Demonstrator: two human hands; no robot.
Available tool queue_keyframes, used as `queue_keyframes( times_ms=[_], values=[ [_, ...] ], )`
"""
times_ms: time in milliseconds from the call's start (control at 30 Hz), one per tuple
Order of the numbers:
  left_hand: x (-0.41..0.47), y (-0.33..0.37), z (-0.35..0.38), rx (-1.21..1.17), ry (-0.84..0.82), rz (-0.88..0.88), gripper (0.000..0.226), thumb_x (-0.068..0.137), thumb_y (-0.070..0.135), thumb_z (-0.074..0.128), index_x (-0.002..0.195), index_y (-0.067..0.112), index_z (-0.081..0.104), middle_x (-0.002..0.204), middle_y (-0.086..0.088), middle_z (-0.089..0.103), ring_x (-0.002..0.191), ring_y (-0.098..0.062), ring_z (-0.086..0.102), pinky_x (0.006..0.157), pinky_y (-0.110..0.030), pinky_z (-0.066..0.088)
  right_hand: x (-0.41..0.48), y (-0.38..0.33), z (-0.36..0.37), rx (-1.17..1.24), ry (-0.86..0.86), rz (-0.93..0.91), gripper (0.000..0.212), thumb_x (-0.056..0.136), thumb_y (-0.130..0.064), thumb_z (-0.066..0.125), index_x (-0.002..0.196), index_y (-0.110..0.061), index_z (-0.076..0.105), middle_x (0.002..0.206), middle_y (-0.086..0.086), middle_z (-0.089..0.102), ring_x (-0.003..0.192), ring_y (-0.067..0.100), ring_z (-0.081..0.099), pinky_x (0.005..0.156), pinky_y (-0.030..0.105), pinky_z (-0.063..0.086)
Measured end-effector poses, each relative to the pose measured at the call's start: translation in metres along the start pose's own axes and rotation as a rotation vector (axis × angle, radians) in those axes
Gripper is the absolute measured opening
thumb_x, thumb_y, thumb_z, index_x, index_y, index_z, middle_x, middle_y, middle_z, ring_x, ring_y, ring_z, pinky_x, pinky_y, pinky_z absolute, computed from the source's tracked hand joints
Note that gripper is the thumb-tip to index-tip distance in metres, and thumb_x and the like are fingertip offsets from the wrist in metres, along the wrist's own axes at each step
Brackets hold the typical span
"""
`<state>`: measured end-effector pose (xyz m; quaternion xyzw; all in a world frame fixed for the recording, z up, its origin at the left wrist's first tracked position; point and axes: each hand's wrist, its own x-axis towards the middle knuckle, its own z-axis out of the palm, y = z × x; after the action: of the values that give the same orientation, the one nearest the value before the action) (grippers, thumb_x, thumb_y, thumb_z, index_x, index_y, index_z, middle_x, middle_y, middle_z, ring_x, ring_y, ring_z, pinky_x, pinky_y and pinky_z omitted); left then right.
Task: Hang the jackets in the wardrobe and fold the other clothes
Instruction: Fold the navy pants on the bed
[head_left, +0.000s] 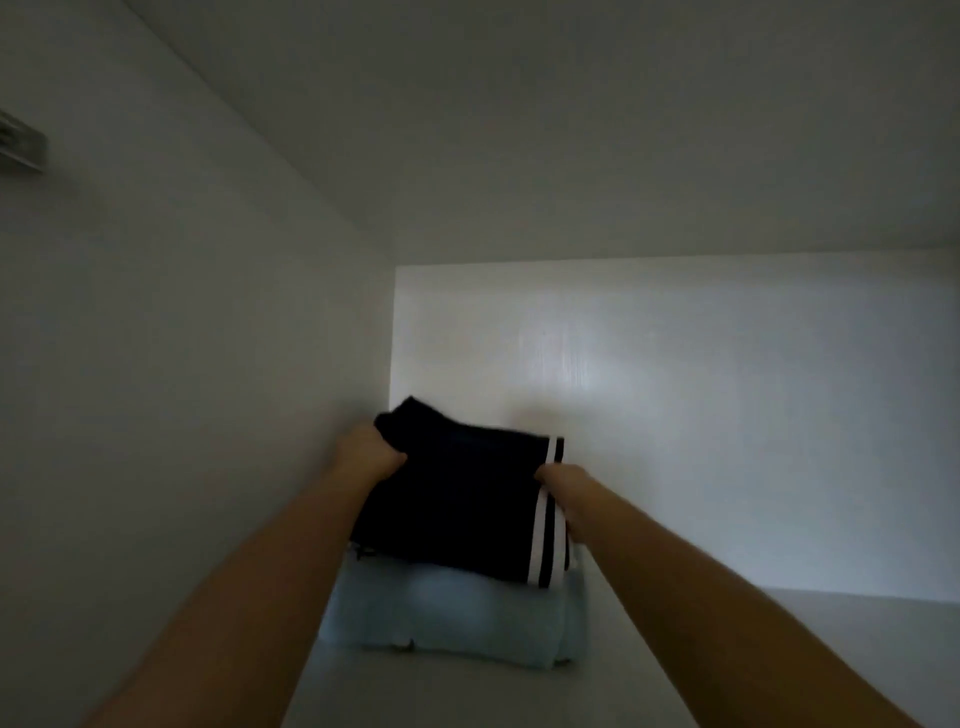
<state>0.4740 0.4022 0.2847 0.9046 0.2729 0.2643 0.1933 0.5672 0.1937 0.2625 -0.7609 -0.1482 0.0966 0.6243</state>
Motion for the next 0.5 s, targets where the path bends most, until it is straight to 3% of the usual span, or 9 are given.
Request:
queue_keyframes(
  times_ms=[100,167,267,333,367,433,500],
  values=[
    [0.017,-0.027,0.047,0.095,-0.073,-0.041,0.035,0.094,0.017,0.054,0.124,0.001,0.055,0.13,-0.019,0.055,0.119,-0.03,0.054,0.097,-0.031,0.041,0.018,0.028,0.016,-0.297,0.004,0.03,0.043,0.098,-0.016,0.046,0.136,0.003,0.044,0.139,0.021,0.049,0.127,0.032,0.048,0.102,0.034,0.04],
    [0.026,-0.024,0.048,0.145,0.051,-0.03,0.037,0.092,0.02,0.056,0.125,0.004,0.05,0.128,-0.018,0.053,0.116,-0.031,0.054,0.094,-0.037,0.044,0.029,0.022,0.014,-0.471,0.044,-0.034,0.06,0.095,-0.025,0.05,0.146,-0.002,0.026,0.146,0.02,0.037,0.131,0.035,0.041,0.106,0.039,0.038],
    [0.029,0.001,0.032,0.405,0.276,0.277,0.053,0.091,0.034,0.052,0.138,0.02,0.033,0.135,-0.009,0.044,0.123,-0.029,0.045,0.093,-0.042,0.042,0.038,0.001,0.014,-0.964,0.129,-0.325,0.07,0.095,-0.046,0.044,0.151,-0.017,0.013,0.156,0.011,0.018,0.14,0.035,0.024,0.11,0.049,0.028],
    [0.032,0.011,0.044,0.383,0.157,0.479,0.056,0.096,0.044,0.042,0.146,0.026,0.027,0.148,-0.006,0.036,0.134,-0.029,0.035,0.105,-0.046,0.034,0.045,0.003,0.026,-1.076,0.028,-0.439,0.068,0.097,-0.053,0.035,0.153,-0.023,0.01,0.161,0.004,0.007,0.146,0.03,0.008,0.114,0.055,0.015],
    [0.033,0.008,0.057,0.378,0.034,0.483,0.056,0.098,0.048,0.036,0.149,0.028,0.023,0.153,-0.006,0.029,0.139,-0.029,0.027,0.111,-0.048,0.027,0.051,0.012,0.034,-1.109,-0.036,-0.416,0.068,0.097,-0.056,0.031,0.153,-0.026,0.006,0.162,0.003,0.0,0.147,0.03,-0.001,0.115,0.058,0.008],
    [0.037,-0.005,0.088,0.355,-0.216,0.347,0.059,0.098,0.054,0.027,0.152,0.032,0.014,0.159,-0.007,0.014,0.144,-0.032,0.016,0.116,-0.051,0.016,0.068,0.035,0.046,-1.155,-0.133,-0.314,0.068,0.098,-0.058,0.025,0.154,-0.028,0.0,0.161,0.006,-0.008,0.147,0.033,-0.01,0.116,0.059,0.002],
    [0.043,-0.016,0.108,0.285,-0.317,0.239,0.061,0.097,0.058,0.025,0.152,0.037,0.009,0.16,-0.007,0.006,0.145,-0.033,0.011,0.116,-0.053,0.012,0.083,0.047,0.05,-1.174,-0.154,-0.25,0.069,0.097,-0.061,0.024,0.153,-0.03,-0.002,0.161,0.008,-0.008,0.147,0.035,-0.01,0.116,0.057,0.005]
  ],
)
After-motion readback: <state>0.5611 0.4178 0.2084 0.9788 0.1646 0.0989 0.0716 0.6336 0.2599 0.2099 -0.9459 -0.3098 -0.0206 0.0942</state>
